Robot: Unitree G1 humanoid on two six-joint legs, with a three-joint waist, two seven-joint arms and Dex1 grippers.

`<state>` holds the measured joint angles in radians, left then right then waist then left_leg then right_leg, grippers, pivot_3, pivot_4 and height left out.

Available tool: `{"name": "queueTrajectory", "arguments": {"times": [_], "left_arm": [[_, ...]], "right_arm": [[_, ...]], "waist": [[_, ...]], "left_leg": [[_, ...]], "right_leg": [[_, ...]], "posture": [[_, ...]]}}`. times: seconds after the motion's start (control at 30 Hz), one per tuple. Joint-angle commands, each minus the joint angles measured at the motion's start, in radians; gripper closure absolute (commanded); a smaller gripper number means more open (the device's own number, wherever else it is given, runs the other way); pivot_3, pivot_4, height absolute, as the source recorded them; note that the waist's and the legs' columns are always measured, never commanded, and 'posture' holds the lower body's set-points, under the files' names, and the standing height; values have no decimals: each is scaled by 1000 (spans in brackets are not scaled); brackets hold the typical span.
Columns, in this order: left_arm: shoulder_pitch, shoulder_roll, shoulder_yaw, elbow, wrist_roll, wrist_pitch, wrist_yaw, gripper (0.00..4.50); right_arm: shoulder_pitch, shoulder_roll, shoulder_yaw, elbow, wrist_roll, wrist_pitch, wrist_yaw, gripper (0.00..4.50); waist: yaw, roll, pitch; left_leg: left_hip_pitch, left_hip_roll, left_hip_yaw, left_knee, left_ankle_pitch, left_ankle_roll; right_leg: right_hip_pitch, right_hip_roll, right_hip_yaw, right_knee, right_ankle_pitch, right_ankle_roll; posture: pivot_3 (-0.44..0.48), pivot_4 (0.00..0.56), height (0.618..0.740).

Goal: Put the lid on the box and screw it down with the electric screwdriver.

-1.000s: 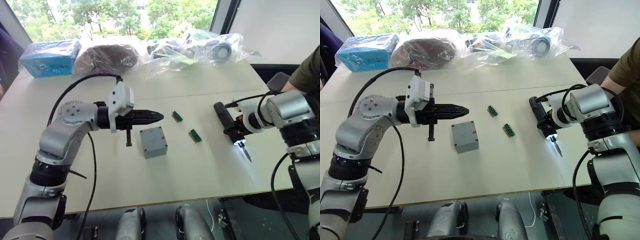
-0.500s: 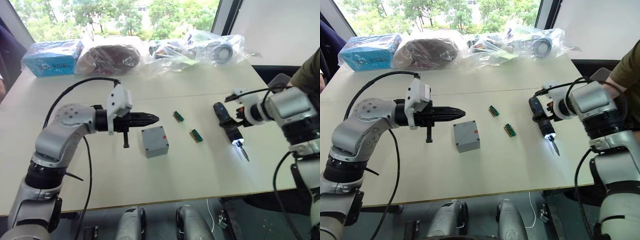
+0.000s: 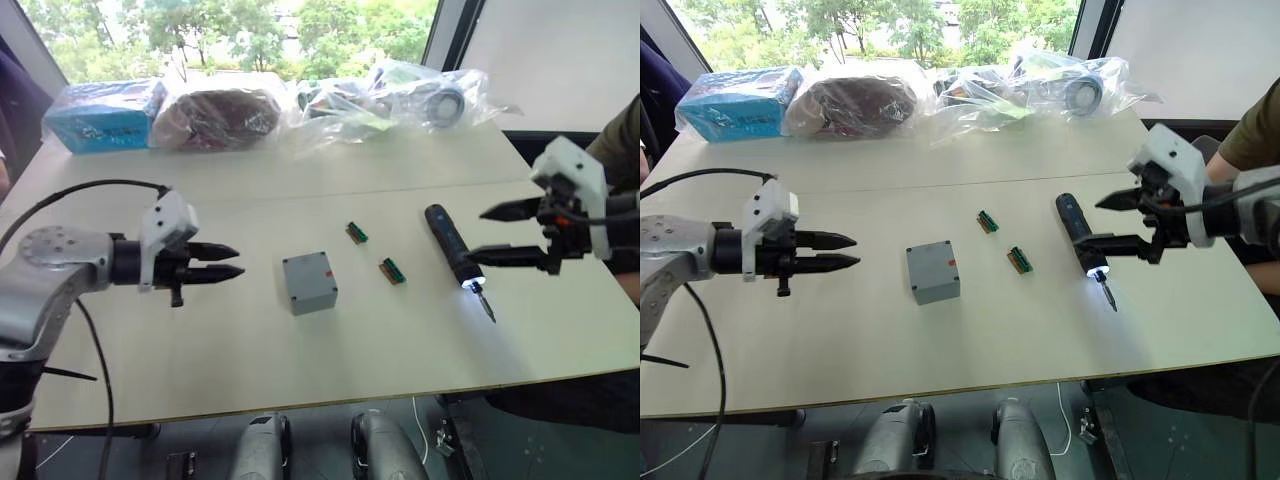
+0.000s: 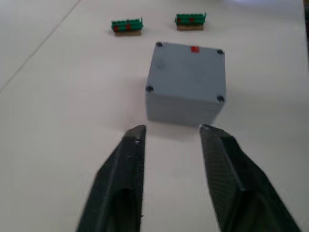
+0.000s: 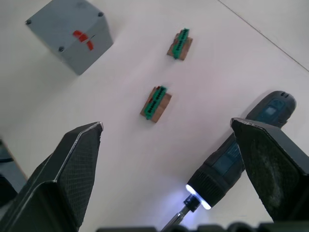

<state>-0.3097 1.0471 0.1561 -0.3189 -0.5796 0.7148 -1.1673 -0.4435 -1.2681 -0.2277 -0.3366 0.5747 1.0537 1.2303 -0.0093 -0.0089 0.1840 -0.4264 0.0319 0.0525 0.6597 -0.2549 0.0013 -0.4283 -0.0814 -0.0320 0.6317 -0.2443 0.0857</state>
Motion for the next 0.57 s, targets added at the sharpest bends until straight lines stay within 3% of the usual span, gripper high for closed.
{"name": "queueTrajectory", "arguments": {"times": [0.03, 0.13, 0.37, 0.57], "left_arm": [[36, 59, 119, -47, -58, 39, -30, 1139], [98, 105, 175, -42, -56, 38, -60, 11], [151, 154, 256, -30, -54, 16, -99, 11], [152, 154, 251, -19, -37, -22, -106, 11]], "right_arm": [[132, -22, -169, -73, 5, -72, 56, 0], [251, -29, -248, -97, -24, -120, 88, 0], [341, -61, -338, -77, -39, -160, 120, 0], [354, -71, -339, -63, -44, -181, 113, 0]], "waist": [[1, 0, 0], [0, 0, 0], [0, 1, 0], [0, 1, 0]], "left_leg": [[0, 0, 0, 1, 0, 0], [0, 0, 0, 2, 0, 0], [1, 0, 1, 2, 0, 0], [1, 0, 1, 2, 0, 0]], "right_leg": [[0, 0, 0, 0, 0, -1], [1, 0, 0, 0, -1, -2], [1, 0, 0, 0, -2, -3], [1, 0, 0, 0, -2, -3]], "posture": [[0, 150, 740], [0, 150, 740], [0, 150, 740], [0, 150, 740]]}}
